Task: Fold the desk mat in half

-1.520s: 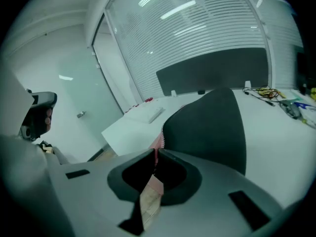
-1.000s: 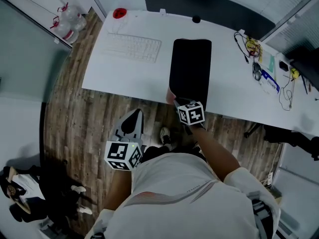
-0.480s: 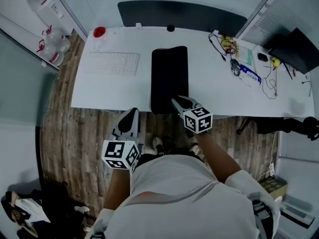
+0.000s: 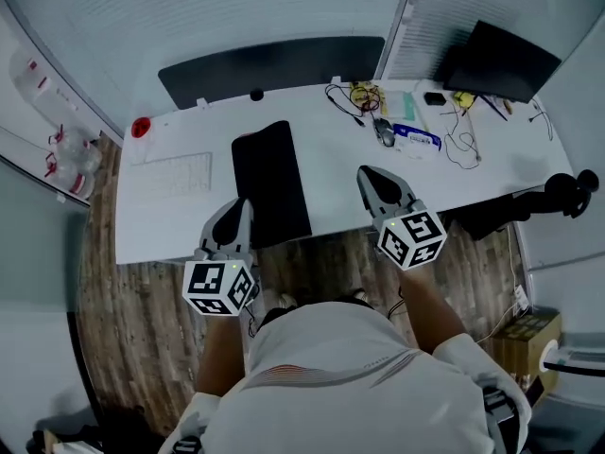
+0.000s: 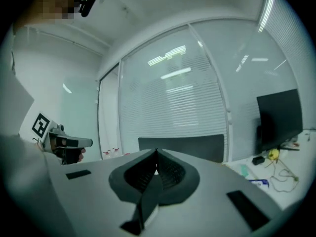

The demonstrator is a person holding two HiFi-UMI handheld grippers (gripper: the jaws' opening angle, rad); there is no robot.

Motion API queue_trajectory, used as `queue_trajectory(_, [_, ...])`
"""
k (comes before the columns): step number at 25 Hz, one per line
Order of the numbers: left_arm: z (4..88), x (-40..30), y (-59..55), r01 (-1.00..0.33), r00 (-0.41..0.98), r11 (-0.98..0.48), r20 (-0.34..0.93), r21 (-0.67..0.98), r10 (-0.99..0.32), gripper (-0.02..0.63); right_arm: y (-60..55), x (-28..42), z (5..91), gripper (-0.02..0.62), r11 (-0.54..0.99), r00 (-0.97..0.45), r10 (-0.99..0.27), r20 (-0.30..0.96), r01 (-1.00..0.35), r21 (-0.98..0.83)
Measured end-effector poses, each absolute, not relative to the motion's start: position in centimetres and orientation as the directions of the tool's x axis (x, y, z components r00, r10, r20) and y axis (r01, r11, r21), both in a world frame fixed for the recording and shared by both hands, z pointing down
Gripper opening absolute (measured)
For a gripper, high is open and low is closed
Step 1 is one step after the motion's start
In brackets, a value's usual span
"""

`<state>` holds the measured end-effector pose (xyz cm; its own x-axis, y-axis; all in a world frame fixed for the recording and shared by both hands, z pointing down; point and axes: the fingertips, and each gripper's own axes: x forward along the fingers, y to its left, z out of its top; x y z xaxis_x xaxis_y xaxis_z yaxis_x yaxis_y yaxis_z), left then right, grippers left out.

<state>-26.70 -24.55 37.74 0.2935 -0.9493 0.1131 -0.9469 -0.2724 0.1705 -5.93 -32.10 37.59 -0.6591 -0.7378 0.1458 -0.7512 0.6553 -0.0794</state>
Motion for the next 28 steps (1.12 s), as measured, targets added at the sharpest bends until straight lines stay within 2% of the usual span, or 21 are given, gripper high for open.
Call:
queue_trajectory(6, [35.6,-22.6,-26.4,-0.936,0.338,-0.325,0.085,0.139,-0.937,0.012,-32.0,0.5,33.0,0.052,0.569,-0.570,-0.820,0.060,-0.822,-0.024])
queue_trajectory(11, [35.4,-19.8,-27.0,-0.928,0.364,-0.353,0.090,0.123,-0.927,0.012,-32.0,3.4,33.0,0.052,0.548,-0.550,-0.834,0.055,-0.835,-0.039])
queue_trajectory(28, [35.6,-16.3,-27.2,-0.924,0.376,-0.363,0.104,0.121,-0.921,0.012,-32.2,4.4,33.9,0.052,0.585,-0.587,-0.807,0.066,-0.810,-0.048])
